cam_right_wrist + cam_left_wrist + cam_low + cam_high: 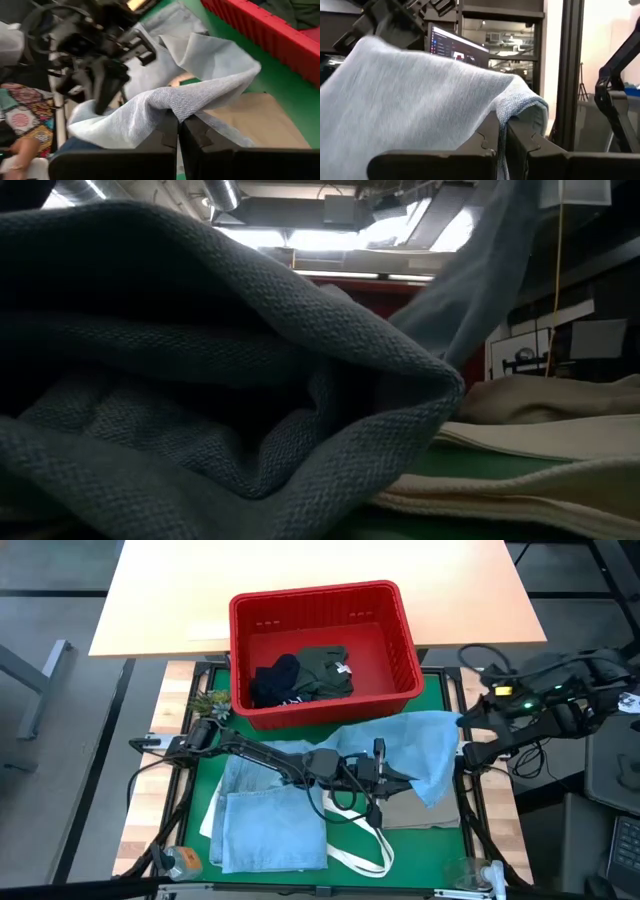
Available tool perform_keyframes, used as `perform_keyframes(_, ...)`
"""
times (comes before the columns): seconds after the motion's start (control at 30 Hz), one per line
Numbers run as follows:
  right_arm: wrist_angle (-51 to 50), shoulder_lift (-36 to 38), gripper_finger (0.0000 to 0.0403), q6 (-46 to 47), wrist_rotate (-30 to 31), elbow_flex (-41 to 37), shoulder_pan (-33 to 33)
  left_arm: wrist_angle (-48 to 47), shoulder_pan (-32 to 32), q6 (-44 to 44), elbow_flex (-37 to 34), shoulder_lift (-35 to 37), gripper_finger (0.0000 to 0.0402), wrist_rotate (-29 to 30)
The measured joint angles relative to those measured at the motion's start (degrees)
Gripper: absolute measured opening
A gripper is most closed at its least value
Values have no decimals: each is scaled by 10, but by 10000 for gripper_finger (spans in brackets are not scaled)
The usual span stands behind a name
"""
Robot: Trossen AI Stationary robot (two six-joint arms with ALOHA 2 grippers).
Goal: Fold Laundry from Bin
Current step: Fold the light blue pants
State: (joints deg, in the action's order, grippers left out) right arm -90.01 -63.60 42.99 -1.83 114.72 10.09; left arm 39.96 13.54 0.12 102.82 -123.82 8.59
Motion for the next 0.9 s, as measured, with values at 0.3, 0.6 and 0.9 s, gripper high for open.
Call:
perform_keyframes(0.3, -3, 45, 2, 1, -23, 2, 0, 8, -4, -16, 61, -119, 10, 20)
perform_keyframes(0.6, -3, 47, 3, -9, -62, -55, 0, -4, -3, -56, 176, -234, 14, -1)
perform_keyframes(0.9, 4, 53, 3, -15, -123, -127, 0, -28, -1, -72, 206, -235, 78, -27)
